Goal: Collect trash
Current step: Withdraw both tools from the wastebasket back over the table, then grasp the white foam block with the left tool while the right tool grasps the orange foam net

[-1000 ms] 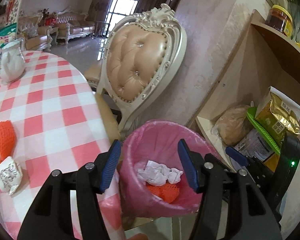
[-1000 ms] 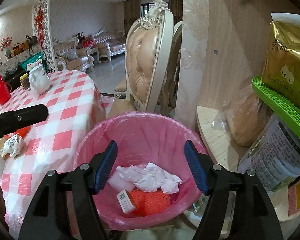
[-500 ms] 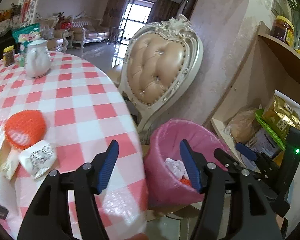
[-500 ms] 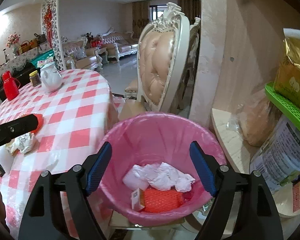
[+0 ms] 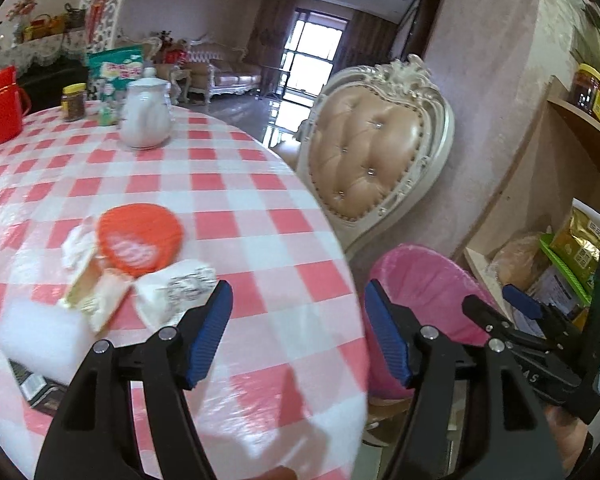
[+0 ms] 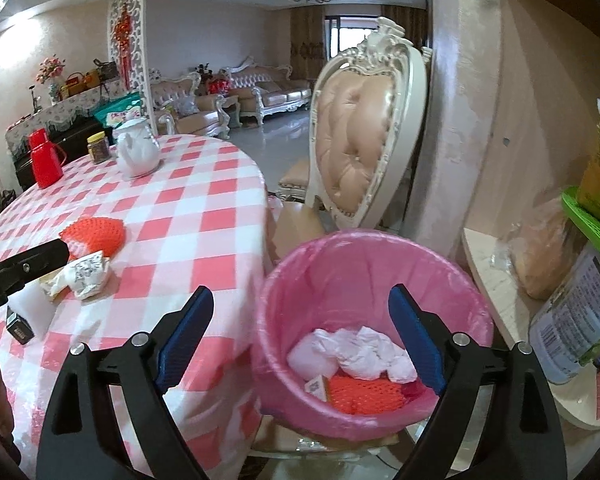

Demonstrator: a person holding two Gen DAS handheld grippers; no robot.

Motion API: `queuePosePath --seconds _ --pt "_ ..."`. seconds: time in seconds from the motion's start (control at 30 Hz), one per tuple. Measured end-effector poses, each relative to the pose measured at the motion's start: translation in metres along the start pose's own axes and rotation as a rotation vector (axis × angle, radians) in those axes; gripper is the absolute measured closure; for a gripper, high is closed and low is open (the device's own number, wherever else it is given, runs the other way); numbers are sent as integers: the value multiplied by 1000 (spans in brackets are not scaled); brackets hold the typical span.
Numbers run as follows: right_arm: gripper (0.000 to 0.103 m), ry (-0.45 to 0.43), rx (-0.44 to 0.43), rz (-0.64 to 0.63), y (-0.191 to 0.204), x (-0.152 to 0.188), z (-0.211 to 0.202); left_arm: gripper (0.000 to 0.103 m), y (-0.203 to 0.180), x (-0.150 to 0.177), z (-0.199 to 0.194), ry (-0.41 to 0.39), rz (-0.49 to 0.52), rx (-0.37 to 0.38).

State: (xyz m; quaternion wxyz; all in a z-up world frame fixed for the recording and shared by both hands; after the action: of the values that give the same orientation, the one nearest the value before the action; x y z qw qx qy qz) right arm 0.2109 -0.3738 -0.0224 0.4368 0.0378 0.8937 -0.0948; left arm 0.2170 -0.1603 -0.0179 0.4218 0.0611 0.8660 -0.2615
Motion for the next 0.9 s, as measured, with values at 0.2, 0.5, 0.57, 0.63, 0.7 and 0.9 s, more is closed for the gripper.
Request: queuePosePath --seconds 0.2,0.5,0.57,0.63,0.7,0.9 --pt "18 -6 -33 -28 26 -1 -8 34 28 4 -25 -25 -27 -52" --pt "18 -2 -70 -64 57 1 -18 29 61 12 -55 -50 -50 -129" --pt "18 -1 -77 -73 63 2 -19 28 70 14 -61 -53 -57 -148" --pt "19 2 -85 -79 69 2 -20 27 78 16 -65 -54 -65 -166" --pt "18 5 -93 -86 75 3 -21 25 86 18 -70 -55 -69 -189" --pt "19 11 -109 -104 90 6 -21 12 106 23 -79 -53 -65 -262"
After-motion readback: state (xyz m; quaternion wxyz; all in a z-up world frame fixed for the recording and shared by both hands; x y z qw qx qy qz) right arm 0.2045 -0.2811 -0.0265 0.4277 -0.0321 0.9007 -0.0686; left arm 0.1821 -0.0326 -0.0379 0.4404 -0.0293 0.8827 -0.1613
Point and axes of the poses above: each gripper's, at about its wrist camera, not at the fingertips, and z roughly the way its jaws point, y to its left, x to its underside, the point moved 7 cm from there along z, roughly the way its jaws point, and after that the axes turned 14 degrees about x, right-handed, at the moved point
